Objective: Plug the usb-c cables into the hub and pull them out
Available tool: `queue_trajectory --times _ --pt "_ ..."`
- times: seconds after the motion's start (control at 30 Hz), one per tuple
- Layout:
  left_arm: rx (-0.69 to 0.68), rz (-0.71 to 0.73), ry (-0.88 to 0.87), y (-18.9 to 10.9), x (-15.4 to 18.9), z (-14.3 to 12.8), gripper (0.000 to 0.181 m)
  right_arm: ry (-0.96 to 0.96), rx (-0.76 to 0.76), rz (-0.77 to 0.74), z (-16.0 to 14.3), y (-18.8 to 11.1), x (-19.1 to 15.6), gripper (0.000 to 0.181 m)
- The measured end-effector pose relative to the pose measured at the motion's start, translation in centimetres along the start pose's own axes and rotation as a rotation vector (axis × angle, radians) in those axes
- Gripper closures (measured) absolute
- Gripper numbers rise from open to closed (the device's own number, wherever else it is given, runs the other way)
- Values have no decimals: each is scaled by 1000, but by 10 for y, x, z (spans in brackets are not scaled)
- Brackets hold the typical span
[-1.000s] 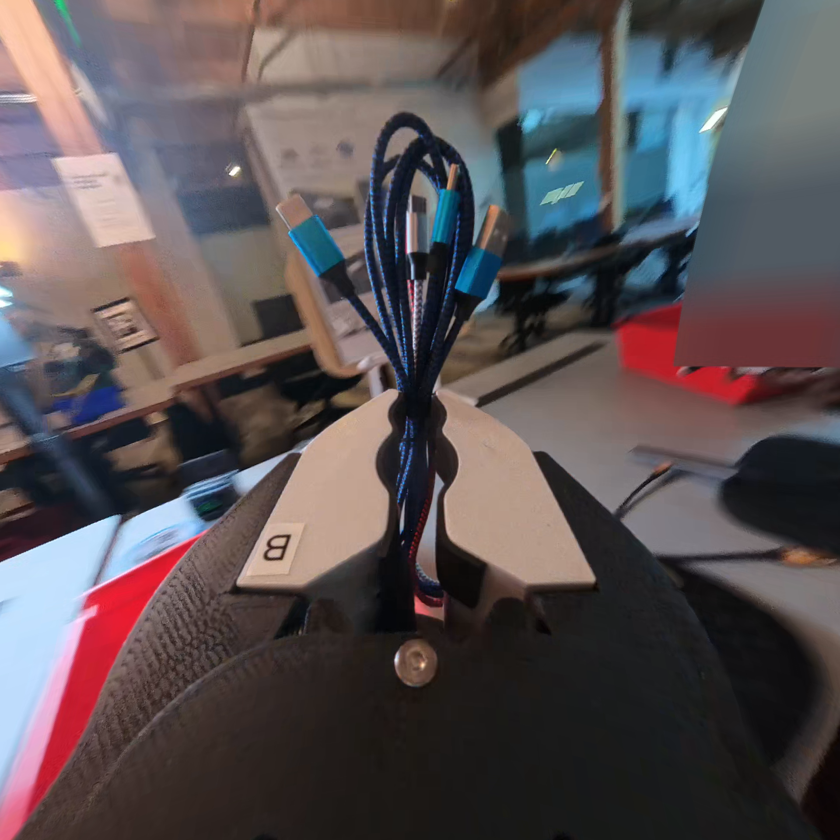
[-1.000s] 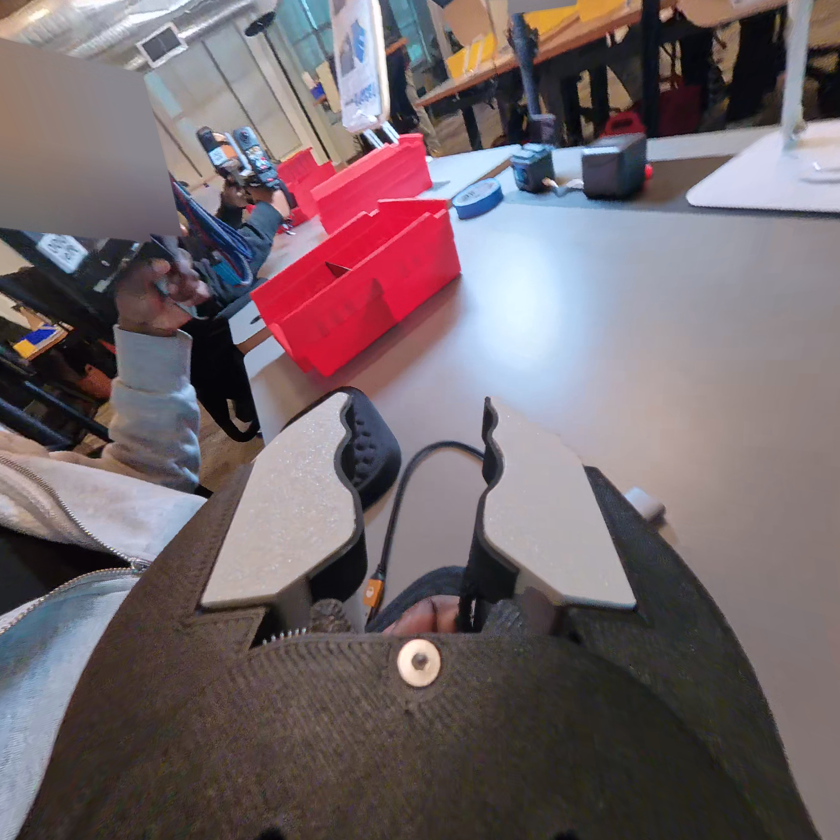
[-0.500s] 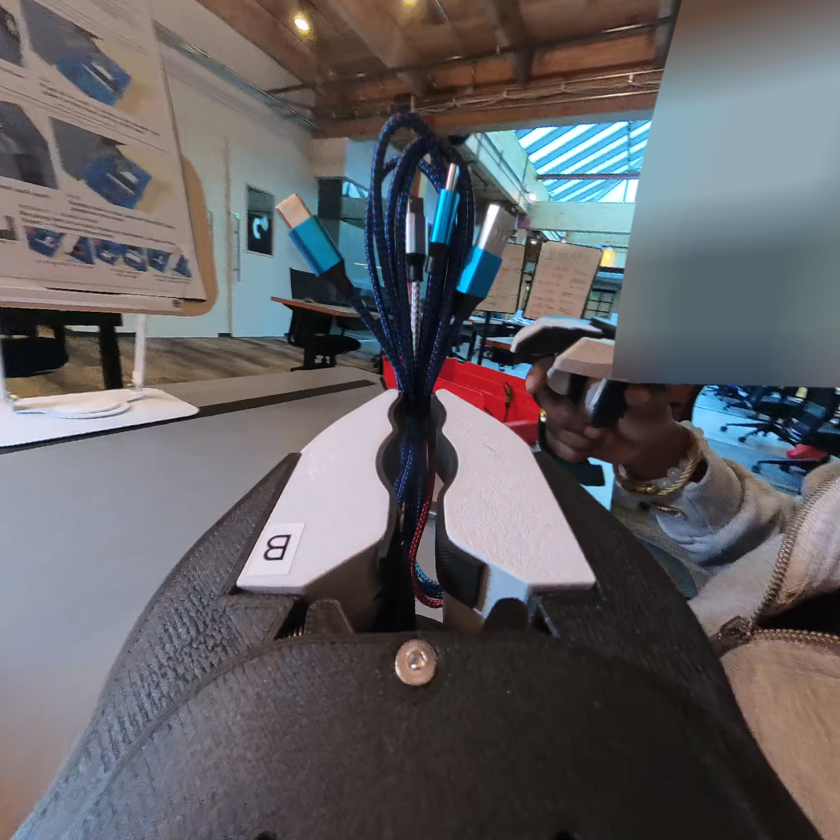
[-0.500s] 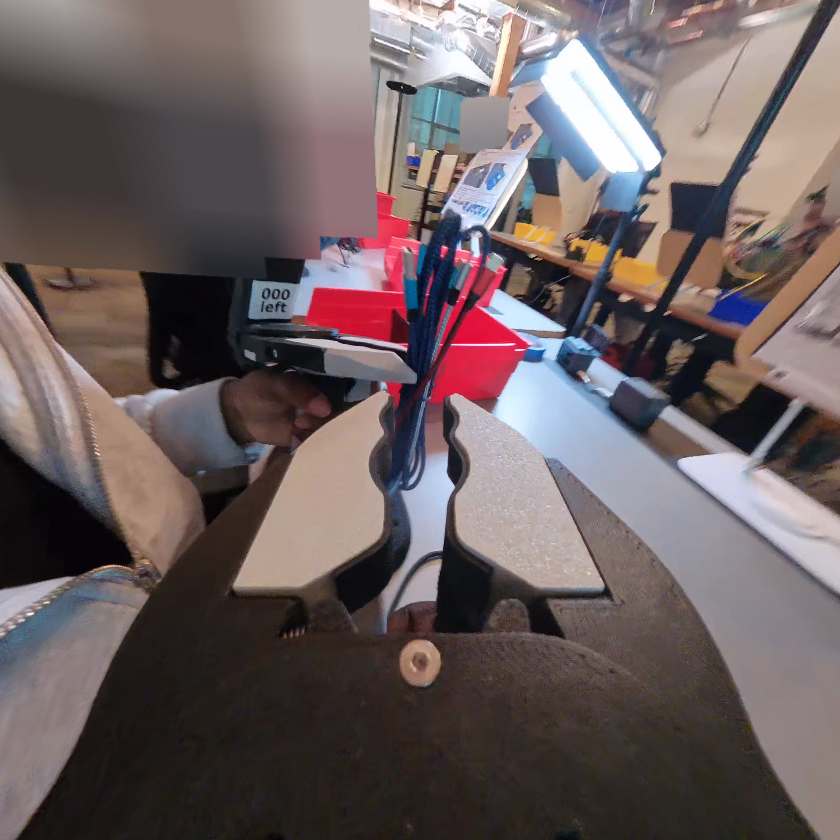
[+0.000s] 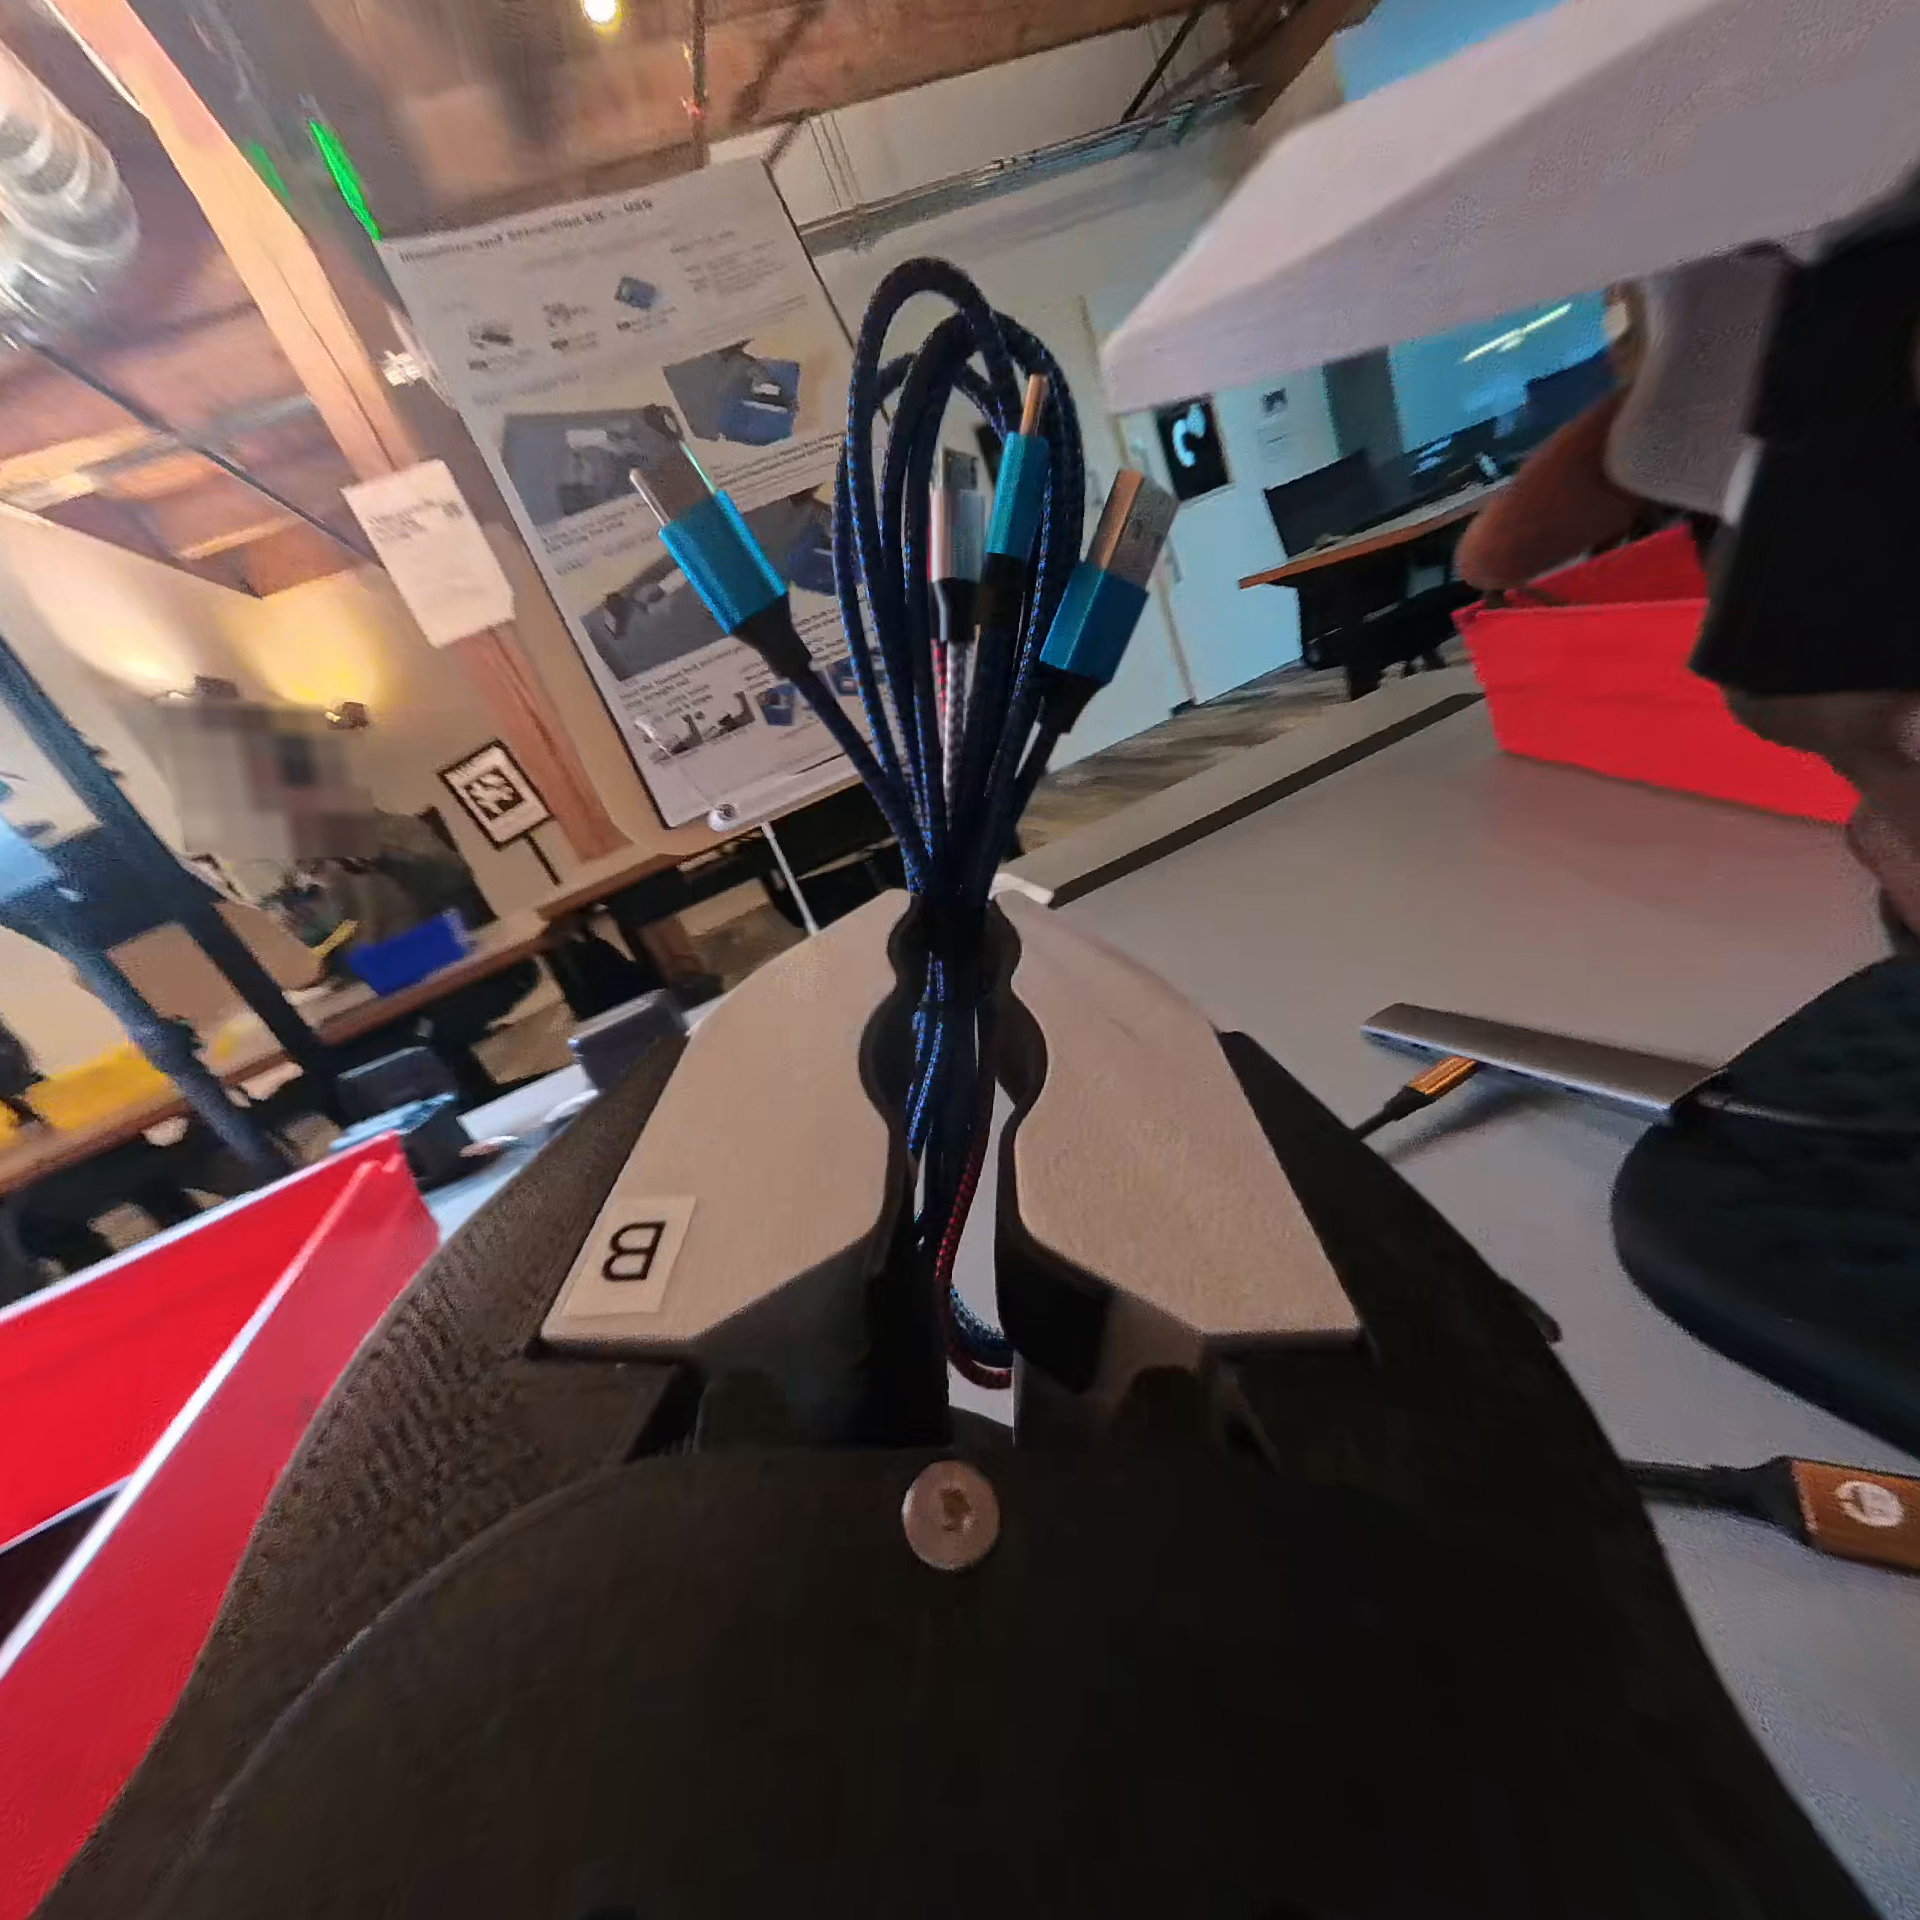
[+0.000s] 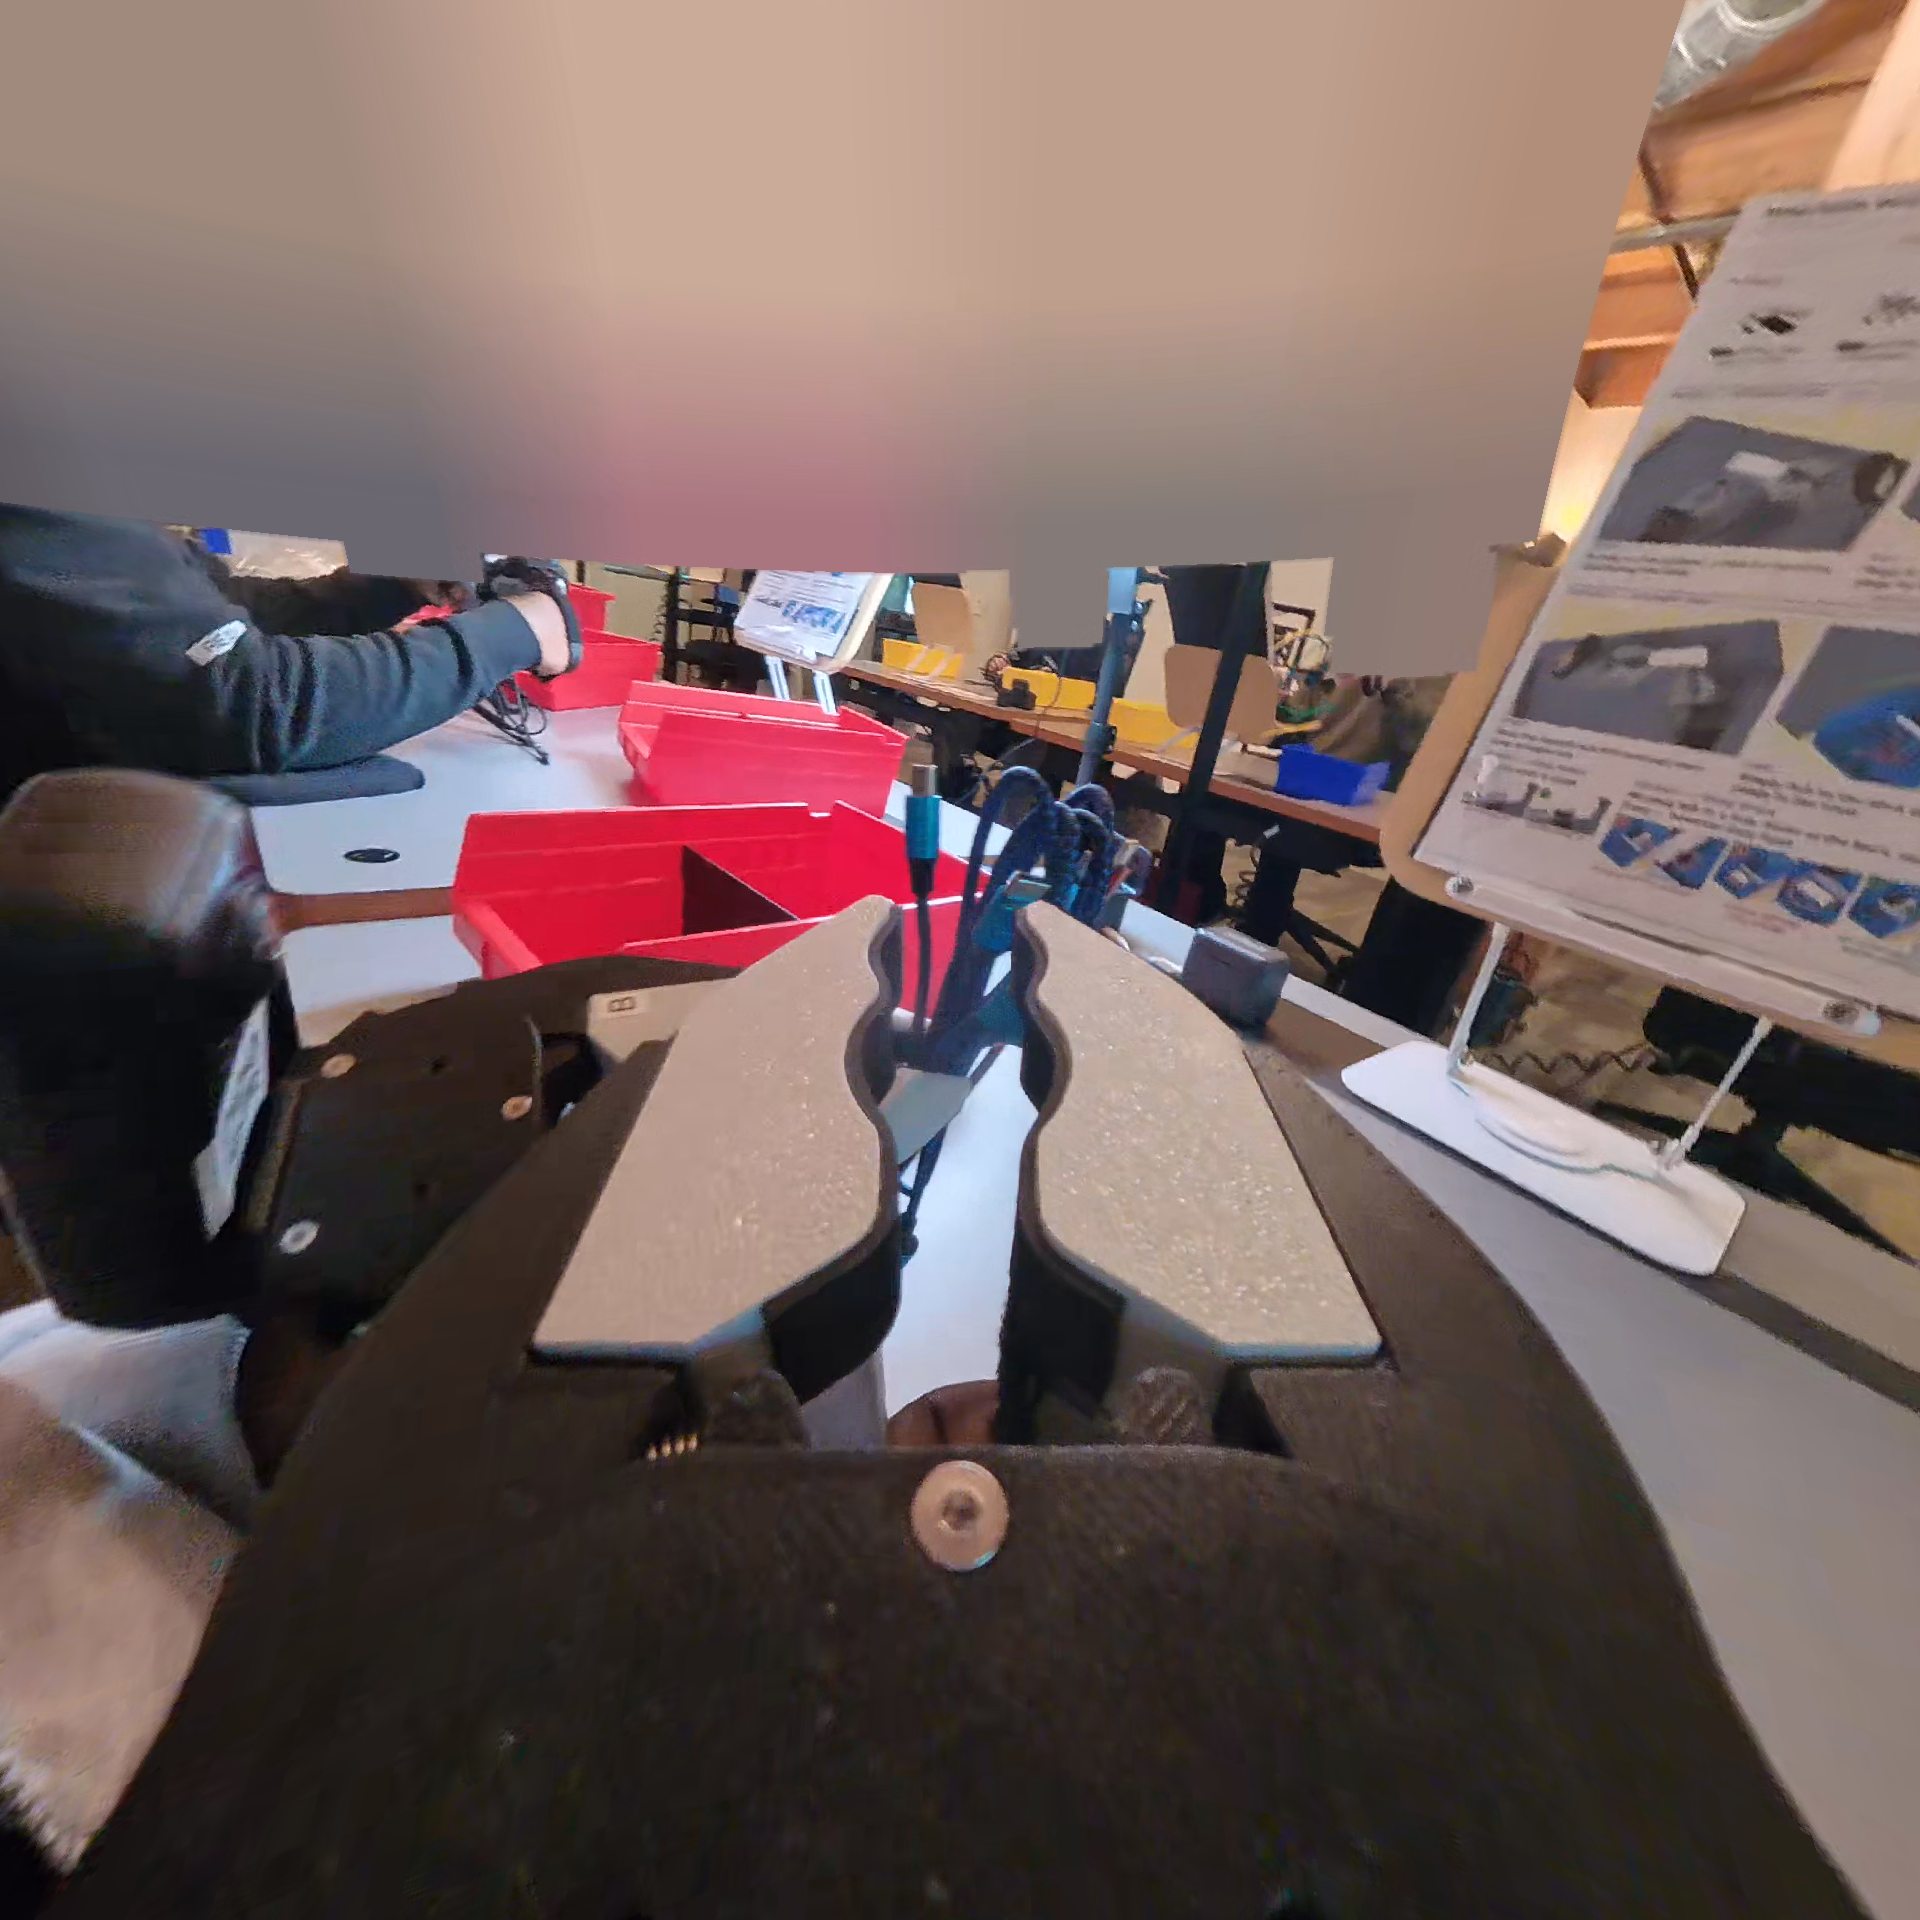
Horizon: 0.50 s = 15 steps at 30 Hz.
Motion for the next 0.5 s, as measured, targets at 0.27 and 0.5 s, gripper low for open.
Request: queue_trajectory --times 0.27,0.5 --pt "26 161 367 -2 7 -2 171 112 -70 -73 -15 4 16 163" --pt "-20 209 538 1 10 -9 172 45 -105 -97 -21 6 16 164"
Point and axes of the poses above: each gripper's, where its closed fingertips meet, y out along the fingers, z out of its top, x = y × z across the jaws, the point moved 7 cm from there along -y, back along the fingers, and after that the axes turned 1 degree about x, right-handed, at the moved point
